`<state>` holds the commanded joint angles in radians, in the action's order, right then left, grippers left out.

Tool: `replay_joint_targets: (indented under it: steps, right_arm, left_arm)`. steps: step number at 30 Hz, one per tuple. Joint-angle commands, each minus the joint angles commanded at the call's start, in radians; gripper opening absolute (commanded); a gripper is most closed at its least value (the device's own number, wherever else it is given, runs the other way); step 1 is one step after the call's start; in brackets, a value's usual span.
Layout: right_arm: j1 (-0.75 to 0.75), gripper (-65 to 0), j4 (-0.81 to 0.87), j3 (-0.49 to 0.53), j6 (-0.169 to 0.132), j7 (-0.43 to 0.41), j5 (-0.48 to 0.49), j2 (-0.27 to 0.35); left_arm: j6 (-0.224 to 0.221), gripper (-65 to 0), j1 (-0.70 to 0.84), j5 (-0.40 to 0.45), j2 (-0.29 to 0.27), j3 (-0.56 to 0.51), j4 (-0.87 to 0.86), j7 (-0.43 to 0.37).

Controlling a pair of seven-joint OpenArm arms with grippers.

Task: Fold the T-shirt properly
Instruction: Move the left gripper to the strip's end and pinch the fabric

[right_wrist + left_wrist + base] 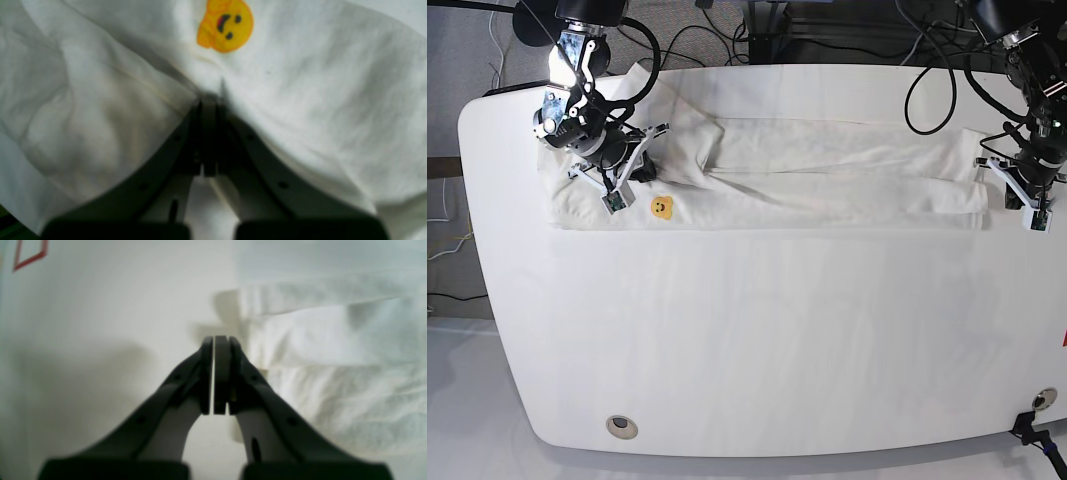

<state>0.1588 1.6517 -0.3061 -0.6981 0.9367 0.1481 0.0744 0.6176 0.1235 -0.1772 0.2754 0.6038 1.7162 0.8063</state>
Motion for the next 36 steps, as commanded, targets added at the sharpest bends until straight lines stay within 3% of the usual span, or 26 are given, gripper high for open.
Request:
replay_joint_targets:
  steps: [2, 5, 7, 9, 15, 18, 21, 26, 31, 36]
  right_arm:
    - [0.0, -65.0, 0.0, 0.0, 0.0, 0.0, 0.0, 0.0]
    - [0.0, -65.0, -0.002, 0.0, 0.0, 0.0, 0.0, -0.002]
    - [0.0, -65.0, -0.002, 0.0, 0.0, 0.0, 0.0, -0.002]
    - [0.0, -65.0, -0.002, 0.0, 0.0, 0.0, 0.0, -0.002]
    - [-0.003, -65.0, -0.002, 0.0, 0.0, 0.0, 0.0, -0.003]
    - [-0.003, -65.0, -0.002, 0.0, 0.0, 0.0, 0.0, -0.003]
    - [-0.002, -65.0, -0.002, 0.0, 0.0, 0.0, 0.0, -0.003]
    - [-0.002, -65.0, -0.003, 0.0, 0.0, 0.0, 0.0, -0.003]
    - [-0.002, -65.0, -0.003, 0.0, 0.0, 0.0, 0.002, -0.003]
    - [-0.002, -65.0, -0.003, 0.0, 0.0, 0.0, 0.002, -0.003]
  left_arm:
    - [0.077, -63.4, 0.0, 0.0, -0.002, 0.031, -0.002, 0.0]
    - [0.081, -41.9, 0.0, 0.002, -0.008, 0.077, -0.002, 0.0]
    - [0.081, -32.8, 0.0, 0.0, -0.008, 0.091, -0.002, 0.0]
    - [0.081, -29.0, 0.0, -0.02, -0.002, 0.095, -0.002, 0.018]
    - [0.081, -18.5, -0.002, -0.242, 0.048, 0.152, -0.071, 0.155]
    - [0.081, -18.1, -0.002, -0.316, 0.095, 0.158, -0.155, 0.155]
    - [0.081, -18.1, -0.002, -0.373, 0.103, 0.158, -0.222, 0.155]
    - [0.081, -18.1, -0.003, -0.382, 0.11, 0.15, -0.256, 0.155]
    - [0.081, -18.1, -0.008, -0.384, 0.106, 0.051, -0.273, 0.152]
    - [0.081, -18.1, -0.029, -0.381, 0.064, 0.023, -0.275, 0.152]
